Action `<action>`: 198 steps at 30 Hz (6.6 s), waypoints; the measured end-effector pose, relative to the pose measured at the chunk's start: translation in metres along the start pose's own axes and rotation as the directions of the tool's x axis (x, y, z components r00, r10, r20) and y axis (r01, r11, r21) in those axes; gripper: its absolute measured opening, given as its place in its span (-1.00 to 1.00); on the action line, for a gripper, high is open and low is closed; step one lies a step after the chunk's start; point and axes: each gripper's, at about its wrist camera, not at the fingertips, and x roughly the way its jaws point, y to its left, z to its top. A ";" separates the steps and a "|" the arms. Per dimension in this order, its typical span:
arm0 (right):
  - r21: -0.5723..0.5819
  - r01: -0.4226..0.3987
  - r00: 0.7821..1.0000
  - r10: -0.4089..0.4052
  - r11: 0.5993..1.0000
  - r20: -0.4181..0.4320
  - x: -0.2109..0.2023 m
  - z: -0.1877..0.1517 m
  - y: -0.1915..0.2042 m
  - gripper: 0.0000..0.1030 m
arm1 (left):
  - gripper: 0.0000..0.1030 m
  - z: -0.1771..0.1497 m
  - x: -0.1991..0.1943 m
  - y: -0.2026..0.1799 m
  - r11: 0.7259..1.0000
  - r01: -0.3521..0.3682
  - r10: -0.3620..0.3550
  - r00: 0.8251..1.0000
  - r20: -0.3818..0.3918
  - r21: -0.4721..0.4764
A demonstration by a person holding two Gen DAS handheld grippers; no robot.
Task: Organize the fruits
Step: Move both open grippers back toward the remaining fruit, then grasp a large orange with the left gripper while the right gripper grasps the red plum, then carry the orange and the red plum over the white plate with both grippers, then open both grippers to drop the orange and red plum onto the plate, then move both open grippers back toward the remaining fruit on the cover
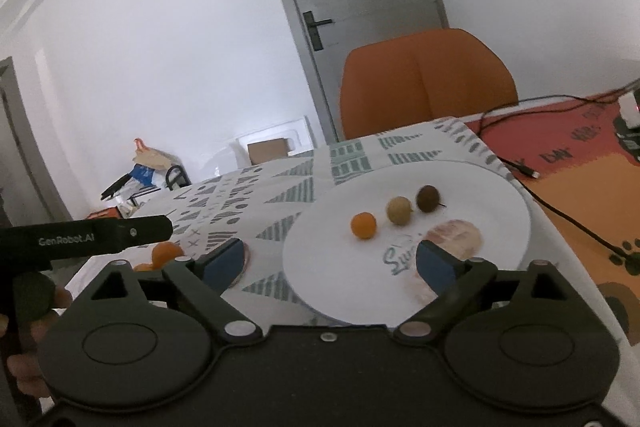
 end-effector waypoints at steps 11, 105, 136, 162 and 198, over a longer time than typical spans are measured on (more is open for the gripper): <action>-0.034 -0.046 0.999 0.045 0.998 -0.026 0.012 -0.002 0.023 0.84 | 0.84 -0.010 0.000 0.028 0.999 -0.015 0.014 1.000 -0.023 -0.046; -0.151 -0.130 0.988 0.115 0.980 -0.102 0.071 0.026 0.076 -0.57 | -0.32 -0.006 0.007 0.076 0.982 0.006 -0.001 1.000 0.022 -0.191; 0.029 0.007 1.000 -0.007 1.000 -0.011 0.025 0.026 -0.044 -0.57 | -0.32 0.008 0.035 -0.031 0.992 0.126 -0.126 0.992 -0.007 -0.021; 0.126 0.085 0.996 -0.087 0.988 0.004 0.004 0.017 -0.098 -0.40 | -0.24 0.009 0.053 -0.094 0.974 0.213 -0.211 0.977 -0.039 0.072; 0.045 0.013 0.999 -0.015 0.999 0.031 0.016 0.024 -0.018 0.75 | 0.68 0.011 0.012 0.010 1.000 -0.013 0.013 1.000 0.007 -0.009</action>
